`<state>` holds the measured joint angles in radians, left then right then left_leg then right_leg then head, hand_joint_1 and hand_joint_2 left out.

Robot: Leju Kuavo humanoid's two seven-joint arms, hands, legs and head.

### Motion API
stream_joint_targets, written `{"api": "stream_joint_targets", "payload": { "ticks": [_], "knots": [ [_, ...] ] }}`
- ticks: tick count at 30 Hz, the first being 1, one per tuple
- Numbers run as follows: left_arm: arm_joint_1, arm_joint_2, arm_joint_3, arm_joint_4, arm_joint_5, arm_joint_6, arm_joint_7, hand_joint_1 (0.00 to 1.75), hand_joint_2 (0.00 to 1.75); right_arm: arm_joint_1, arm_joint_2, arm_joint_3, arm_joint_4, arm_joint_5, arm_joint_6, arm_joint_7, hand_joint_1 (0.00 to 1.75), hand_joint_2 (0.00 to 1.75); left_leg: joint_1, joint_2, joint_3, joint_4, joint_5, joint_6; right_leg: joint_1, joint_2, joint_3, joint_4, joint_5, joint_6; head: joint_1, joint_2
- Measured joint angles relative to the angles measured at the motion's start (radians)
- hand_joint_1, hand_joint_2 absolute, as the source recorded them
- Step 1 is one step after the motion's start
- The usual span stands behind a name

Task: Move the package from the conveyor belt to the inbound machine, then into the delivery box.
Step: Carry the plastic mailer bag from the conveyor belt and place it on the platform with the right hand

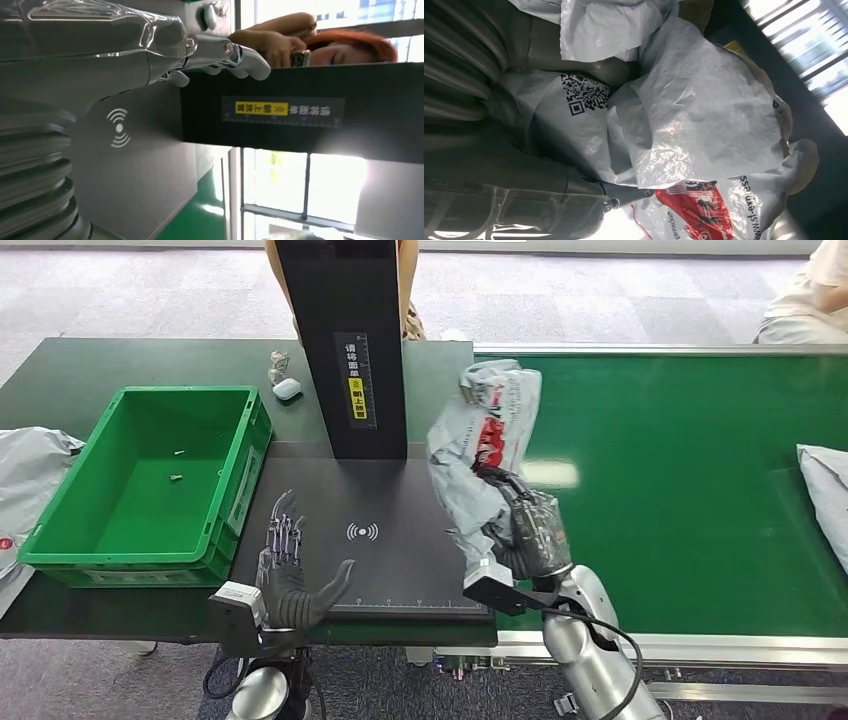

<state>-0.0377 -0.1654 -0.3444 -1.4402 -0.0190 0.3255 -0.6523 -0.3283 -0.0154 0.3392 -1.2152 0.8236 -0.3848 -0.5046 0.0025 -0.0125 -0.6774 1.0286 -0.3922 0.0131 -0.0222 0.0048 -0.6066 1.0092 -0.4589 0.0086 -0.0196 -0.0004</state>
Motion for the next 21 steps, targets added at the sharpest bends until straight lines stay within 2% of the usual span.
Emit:
{"api": "stream_joint_targets", "payload": {
  "ticks": [7,11,15,21],
  "knots": [
    [-0.015,-0.003,0.011,-0.001,0.008,0.064,-0.025,0.0,1.75,-0.181,-0.01,0.289,0.153,0.06,0.039,-0.012,1.75,1.75,0.0,-0.001,-0.001,0.0,0.001,-0.001,0.0,-0.001,0.0,0.002,0.001,-0.001,0.0,0.0],
    [-0.019,-0.003,0.025,-0.001,0.02,0.088,-0.037,0.0,1.75,-0.273,0.016,0.424,0.284,0.071,0.081,-0.012,1.75,1.75,0.0,-0.001,-0.001,0.0,0.001,-0.001,0.0,-0.001,0.0,0.002,0.001,-0.001,0.0,0.0],
    [-0.018,-0.003,0.039,-0.001,0.024,0.095,-0.041,0.0,1.75,-0.342,0.053,0.509,0.41,0.073,0.142,0.019,1.75,1.75,0.0,-0.002,-0.001,0.0,0.001,-0.001,0.0,-0.001,0.0,0.002,0.001,-0.001,0.0,0.0],
    [-0.017,-0.002,0.047,-0.001,0.025,0.095,-0.042,0.0,1.75,-0.386,0.079,0.559,0.5,0.074,0.15,0.028,1.75,1.75,0.0,-0.002,-0.001,0.0,0.001,-0.001,0.0,-0.001,0.0,0.002,0.001,-0.001,0.0,0.0]
  ]
}}
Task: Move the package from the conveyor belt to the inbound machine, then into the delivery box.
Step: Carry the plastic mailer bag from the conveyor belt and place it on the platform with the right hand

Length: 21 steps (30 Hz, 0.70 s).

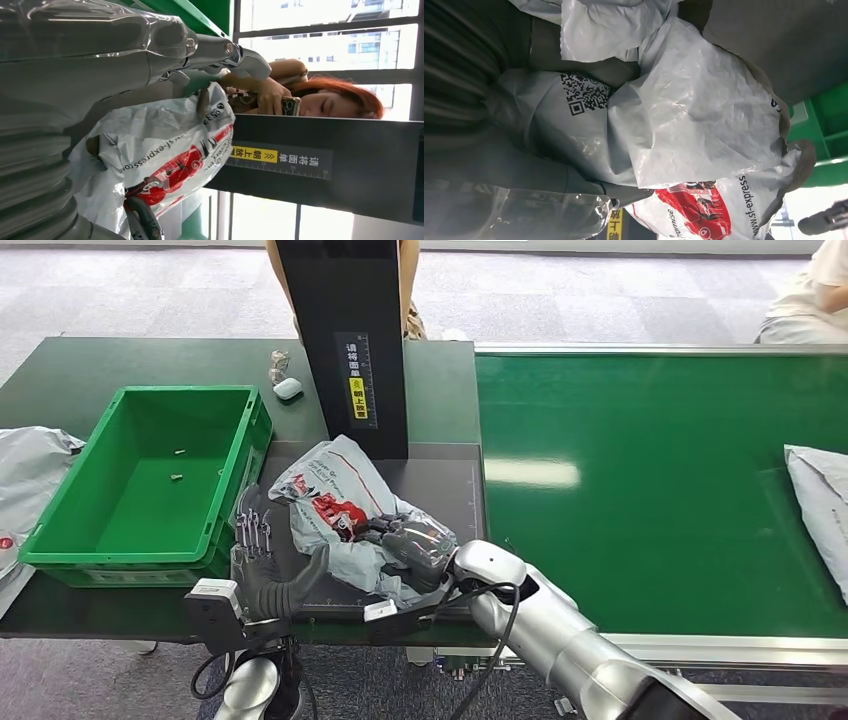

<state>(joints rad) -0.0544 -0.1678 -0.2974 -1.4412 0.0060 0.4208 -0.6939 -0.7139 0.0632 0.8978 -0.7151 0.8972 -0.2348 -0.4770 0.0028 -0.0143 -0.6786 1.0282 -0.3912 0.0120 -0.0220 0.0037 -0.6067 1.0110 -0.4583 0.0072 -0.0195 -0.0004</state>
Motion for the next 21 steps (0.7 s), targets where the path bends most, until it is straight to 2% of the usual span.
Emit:
{"api": "stream_joint_targets", "payload": {
  "ticks": [6,10,12,13,16,17,21],
  "knots": [
    [0.0,0.0,0.005,0.0,0.0,0.0,0.0,0.0,1.75,-0.016,0.011,0.02,0.038,0.003,0.008,0.006,1.75,1.75,0.0,0.0,0.0,0.0,0.0,0.0,0.0,0.0,0.0,0.0,0.0,0.0,0.0,0.0],
    [0.003,-0.001,0.009,-0.001,-0.001,0.002,0.0,0.0,1.75,-0.049,0.031,0.055,0.106,0.042,0.13,0.089,1.75,1.75,0.0,0.0,0.0,0.0,0.0,0.0,0.0,0.0,0.0,0.0,0.0,0.0,0.0,0.0],
    [0.007,-0.001,0.014,-0.006,-0.004,0.007,-0.001,0.0,1.75,-0.07,0.046,0.08,0.154,0.052,0.162,0.112,1.75,1.75,0.0,0.001,0.0,0.0,0.0,0.0,0.0,0.0,0.0,0.0,0.0,0.0,0.0,0.0],
    [0.011,-0.001,0.018,-0.011,-0.006,0.011,-0.002,0.0,1.75,-0.08,0.052,0.09,0.175,0.056,0.158,0.115,1.47,1.75,0.0,0.001,0.001,0.0,0.0,0.0,0.0,0.0,0.0,0.0,0.0,0.0,0.0,0.0],
    [0.022,-0.001,0.025,-0.03,-0.007,0.02,-0.005,0.0,1.75,-0.097,0.067,0.118,0.219,0.075,0.086,0.127,0.17,1.75,0.0,0.001,0.001,0.0,0.001,-0.001,0.0,0.0,-0.001,0.0,0.0,0.0,0.0,0.0],
    [0.027,-0.001,0.027,-0.036,-0.007,0.021,-0.006,0.0,1.75,-0.098,0.069,0.125,0.227,0.085,0.039,0.133,0.0,1.75,0.0,0.001,0.001,0.0,0.001,-0.001,0.0,0.0,-0.001,0.0,0.0,0.0,0.0,0.0],
    [0.036,0.0,0.03,-0.055,-0.006,0.02,-0.007,0.0,1.75,-0.096,0.068,0.139,0.245,0.112,-0.217,0.142,0.0,1.75,0.0,0.001,0.0,0.0,0.001,-0.001,0.0,0.0,-0.002,0.0,0.001,0.0,0.0,0.0]
  ]
}}
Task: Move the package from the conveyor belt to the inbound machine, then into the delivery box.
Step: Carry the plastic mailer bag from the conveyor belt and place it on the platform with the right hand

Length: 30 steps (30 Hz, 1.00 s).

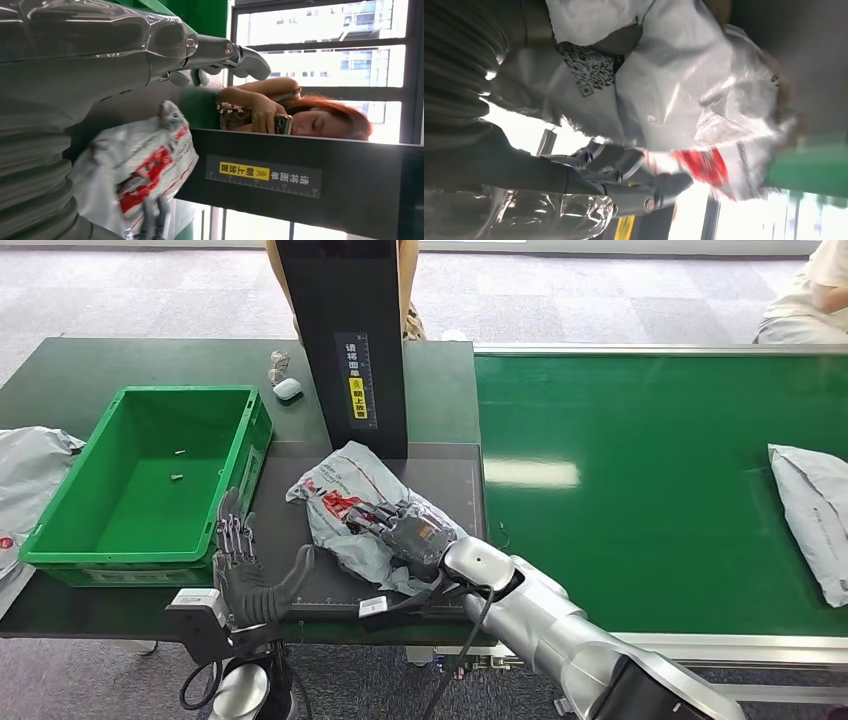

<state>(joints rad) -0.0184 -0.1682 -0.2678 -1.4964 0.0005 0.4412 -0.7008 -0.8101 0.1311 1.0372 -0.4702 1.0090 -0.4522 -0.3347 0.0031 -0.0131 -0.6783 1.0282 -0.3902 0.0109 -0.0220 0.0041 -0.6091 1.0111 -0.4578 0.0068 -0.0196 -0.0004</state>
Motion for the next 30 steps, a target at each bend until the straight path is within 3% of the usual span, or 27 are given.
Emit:
{"api": "stream_joint_targets", "payload": {
  "ticks": [5,8,11,15,19,26,29,30],
  "knots": [
    [-0.013,0.0,0.0,-0.002,0.005,-0.005,0.0,0.0,1.75,0.007,-0.007,-0.002,0.024,-0.006,-0.202,-0.027,0.0,1.75,0.0,0.0,0.0,0.0,0.0,0.0,0.0,0.0,0.0,0.0,0.0,0.0,0.0,0.0],
    [-0.027,0.0,-0.001,-0.001,0.008,-0.01,0.0,0.0,1.75,0.026,-0.016,-0.035,0.008,0.024,-0.237,-0.062,0.0,1.75,0.0,0.0,0.0,0.0,0.0,0.0,0.0,0.0,0.0,0.0,0.001,0.0,0.0,0.0],
    [-0.037,0.0,-0.008,0.001,0.009,-0.019,0.0,0.0,1.75,0.07,-0.024,-0.127,-0.056,0.075,-0.244,-0.145,0.0,1.75,0.0,0.0,-0.001,0.0,0.0,0.0,0.0,0.0,0.0,0.0,0.001,0.0,0.0,0.0],
    [-0.047,0.0,-0.023,0.012,-0.004,-0.036,0.0,0.0,1.75,0.129,-0.022,-0.304,-0.143,0.068,-0.247,-0.291,0.0,0.0,0.0,0.0,-0.001,0.0,0.0,0.0,0.0,0.0,0.0,0.0,0.0,0.0,0.0,0.0],
    [-0.057,0.004,-0.046,0.032,-0.018,-0.052,0.0,0.0,1.75,0.159,-0.014,-0.421,-0.191,-0.036,-0.247,-0.352,0.0,0.0,0.0,0.0,-0.001,0.0,0.0,0.0,0.0,0.0,0.0,0.0,0.0,0.0,0.0,0.0],
    [-0.063,0.01,-0.064,0.056,-0.025,-0.061,0.0,0.0,1.75,0.181,-0.014,-0.472,-0.234,-0.089,-0.248,-0.359,0.0,0.0,0.0,0.001,-0.001,0.0,0.0,0.0,0.0,0.0,0.0,0.0,0.0,0.0,0.0,0.0],
    [-0.072,0.014,-0.075,0.069,-0.045,-0.082,0.0,0.0,1.75,0.187,-0.015,-0.463,-0.258,-0.267,-0.243,-0.359,0.0,0.0,0.0,0.001,-0.001,0.0,0.0,0.0,0.0,0.0,-0.001,0.0,0.0,0.0,0.0,0.0],
    [-0.076,0.016,-0.08,0.075,-0.055,-0.092,0.0,0.0,1.75,0.188,-0.017,-0.454,-0.267,-0.369,-0.234,-0.359,0.0,0.44,0.0,0.001,-0.001,0.0,0.0,0.0,0.0,0.0,-0.001,0.0,0.0,0.0,0.0,0.0]
  ]
}}
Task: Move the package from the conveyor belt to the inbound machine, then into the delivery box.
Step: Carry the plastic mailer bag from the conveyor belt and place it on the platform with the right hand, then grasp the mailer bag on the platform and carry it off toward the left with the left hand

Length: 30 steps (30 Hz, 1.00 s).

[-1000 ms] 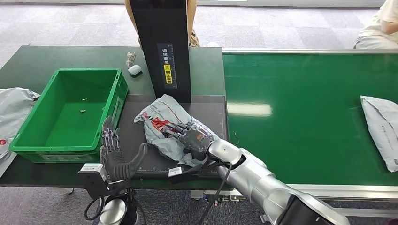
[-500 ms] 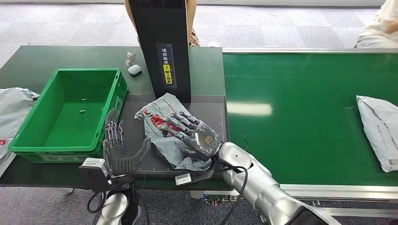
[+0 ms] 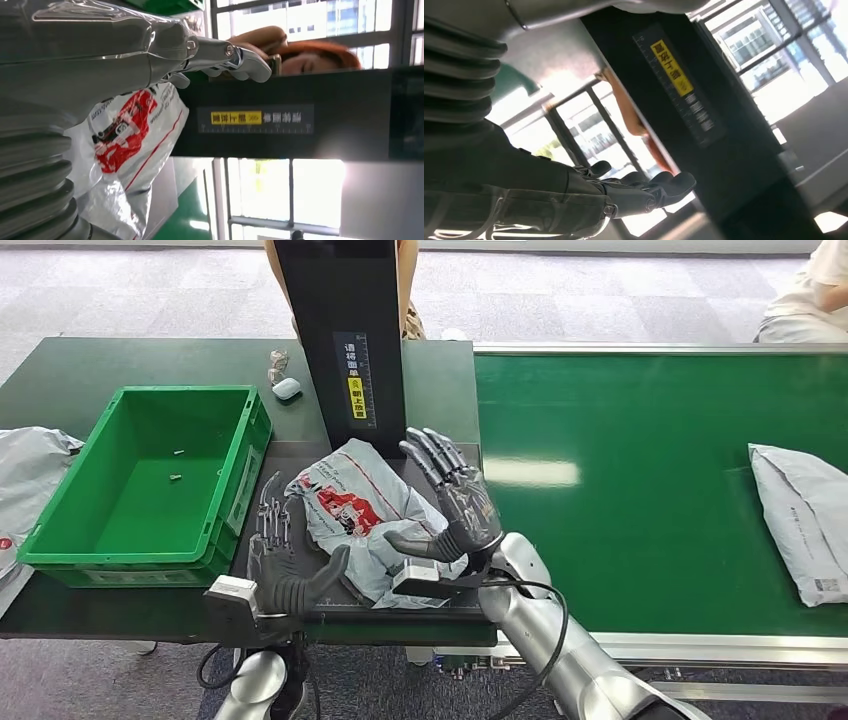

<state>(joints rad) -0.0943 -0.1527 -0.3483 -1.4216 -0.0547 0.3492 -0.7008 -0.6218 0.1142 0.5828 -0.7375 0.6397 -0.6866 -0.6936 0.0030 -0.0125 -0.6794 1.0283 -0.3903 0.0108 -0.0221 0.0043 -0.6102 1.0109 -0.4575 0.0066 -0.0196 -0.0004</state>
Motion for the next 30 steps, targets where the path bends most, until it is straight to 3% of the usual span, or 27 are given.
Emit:
{"api": "stream_joint_targets", "payload": {
  "ticks": [3,8,12,16,23,30],
  "knots": [
    [-0.012,0.003,-0.02,0.023,-0.033,-0.03,0.002,0.0,1.75,0.01,-0.017,0.025,-0.039,-0.276,0.025,0.0,0.0,1.75,0.0,0.0,0.0,0.0,0.0,0.0,0.0,0.0,-0.001,0.0,0.0,0.0,0.0,0.0],
    [-0.053,0.012,-0.071,0.076,-0.174,-0.053,0.033,0.0,1.75,0.043,-0.068,0.029,-0.101,-0.484,0.056,-0.001,0.0,1.75,0.0,0.0,0.0,0.0,0.0,0.0,0.0,0.0,0.0,0.0,0.0,0.001,0.0,0.0],
    [-0.126,0.016,-0.132,0.161,-0.407,0.006,0.076,0.0,1.75,0.092,-0.096,-0.032,-0.133,-0.589,0.176,0.007,0.0,1.75,0.0,-0.001,-0.001,0.0,0.0,0.0,0.0,-0.001,-0.001,-0.001,0.001,0.001,0.0,0.0],
    [-0.248,0.002,-0.199,0.296,-0.605,0.013,0.147,0.0,1.75,0.202,-0.114,-0.141,-0.21,-0.599,0.296,0.042,0.0,1.75,0.0,-0.004,-0.001,0.001,0.0,0.001,0.0,-0.003,0.0,-0.001,0.001,0.001,0.0,0.0],
    [-0.523,-0.072,-0.319,0.655,-0.802,-0.157,0.304,0.0,1.75,0.429,-0.123,-0.326,-0.459,-0.524,0.401,0.136,0.0,1.75,-0.001,-0.004,-0.003,0.001,0.001,0.001,-0.001,-0.003,0.0,0.0,0.001,0.002,0.0,0.0],
    [-0.682,-0.135,-0.371,0.893,-0.841,-0.4,0.514,0.0,1.75,0.56,-0.095,-0.433,-0.614,-0.429,0.418,0.181,0.0,1.75,-0.001,-0.004,-0.003,0.0,0.001,0.001,0.0,-0.003,-0.001,0.0,0.001,0.002,0.0,0.0]
  ]
}}
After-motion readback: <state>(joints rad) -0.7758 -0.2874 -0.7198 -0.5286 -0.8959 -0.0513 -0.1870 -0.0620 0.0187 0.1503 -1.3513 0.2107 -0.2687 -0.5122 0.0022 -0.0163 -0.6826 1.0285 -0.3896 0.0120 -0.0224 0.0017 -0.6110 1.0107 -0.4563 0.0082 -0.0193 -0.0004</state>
